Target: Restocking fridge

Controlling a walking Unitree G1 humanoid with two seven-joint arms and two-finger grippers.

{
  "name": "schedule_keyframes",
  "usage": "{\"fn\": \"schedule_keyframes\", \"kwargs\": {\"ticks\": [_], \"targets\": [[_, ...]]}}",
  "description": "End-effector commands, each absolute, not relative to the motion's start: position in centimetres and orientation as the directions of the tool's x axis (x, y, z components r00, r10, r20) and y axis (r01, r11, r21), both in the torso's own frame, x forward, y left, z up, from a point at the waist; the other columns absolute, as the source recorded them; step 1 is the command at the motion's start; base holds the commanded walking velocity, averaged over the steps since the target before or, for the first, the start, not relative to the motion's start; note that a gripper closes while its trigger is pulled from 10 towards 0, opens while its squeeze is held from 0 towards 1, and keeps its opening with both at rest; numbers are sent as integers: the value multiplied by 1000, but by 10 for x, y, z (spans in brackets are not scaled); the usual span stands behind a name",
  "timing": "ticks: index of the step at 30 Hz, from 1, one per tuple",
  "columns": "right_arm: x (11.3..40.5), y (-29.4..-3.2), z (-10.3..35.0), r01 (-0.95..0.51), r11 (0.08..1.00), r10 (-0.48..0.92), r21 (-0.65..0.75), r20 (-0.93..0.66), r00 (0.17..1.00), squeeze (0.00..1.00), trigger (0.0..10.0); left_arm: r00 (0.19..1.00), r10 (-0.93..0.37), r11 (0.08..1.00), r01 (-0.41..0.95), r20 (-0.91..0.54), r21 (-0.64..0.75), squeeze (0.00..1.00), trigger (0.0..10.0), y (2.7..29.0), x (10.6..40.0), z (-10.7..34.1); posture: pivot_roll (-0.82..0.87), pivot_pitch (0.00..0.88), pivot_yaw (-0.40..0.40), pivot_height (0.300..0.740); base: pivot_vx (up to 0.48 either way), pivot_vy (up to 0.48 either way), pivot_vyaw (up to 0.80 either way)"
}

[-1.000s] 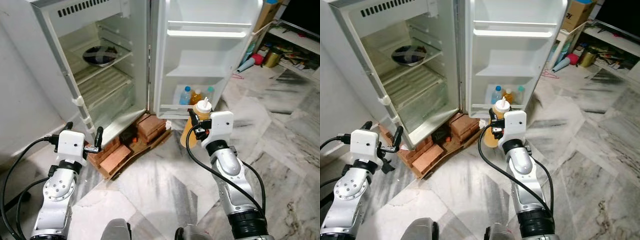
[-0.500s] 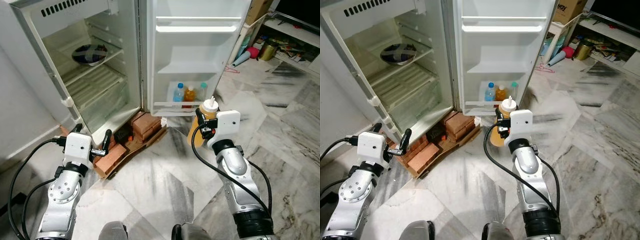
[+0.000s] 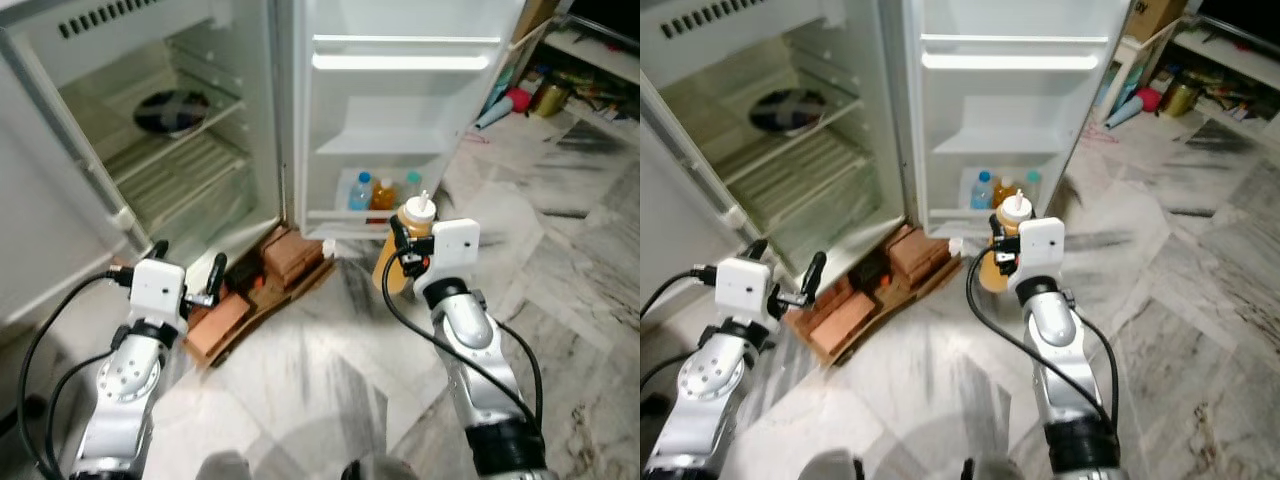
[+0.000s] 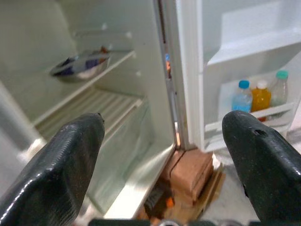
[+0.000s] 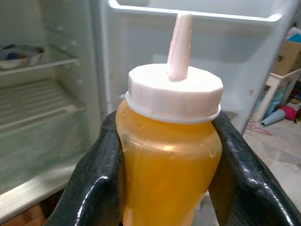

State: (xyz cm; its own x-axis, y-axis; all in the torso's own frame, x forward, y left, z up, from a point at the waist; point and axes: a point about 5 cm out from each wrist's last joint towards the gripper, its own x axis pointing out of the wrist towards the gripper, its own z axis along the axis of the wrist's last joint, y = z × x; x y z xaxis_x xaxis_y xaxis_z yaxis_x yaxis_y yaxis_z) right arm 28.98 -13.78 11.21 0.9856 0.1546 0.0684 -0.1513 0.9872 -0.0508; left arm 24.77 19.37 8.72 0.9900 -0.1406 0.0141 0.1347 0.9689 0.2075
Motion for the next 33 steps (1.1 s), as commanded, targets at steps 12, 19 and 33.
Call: {"fn": "schedule_keyframes", "kwargs": {"ticks": [12,19,33], "targets": [[290,-143,113,-149,986,155,-79,75,985,0,10000,986,-162,968,153,26,201,0,10000,188,250,90,62,102,-58,740,368,82,0],[289,-143,113,-151,986,156,-72,74,985,0,10000,986,-167,967,158,27,202,0,10000,187,250,90,61,104,-58,740,352,325,0],[288,-143,112,-144,987,149,-70,72,986,0,10000,984,-178,962,169,21,213,0,10000,185,251,90,60,107,-56,740,389,90,0]]}}
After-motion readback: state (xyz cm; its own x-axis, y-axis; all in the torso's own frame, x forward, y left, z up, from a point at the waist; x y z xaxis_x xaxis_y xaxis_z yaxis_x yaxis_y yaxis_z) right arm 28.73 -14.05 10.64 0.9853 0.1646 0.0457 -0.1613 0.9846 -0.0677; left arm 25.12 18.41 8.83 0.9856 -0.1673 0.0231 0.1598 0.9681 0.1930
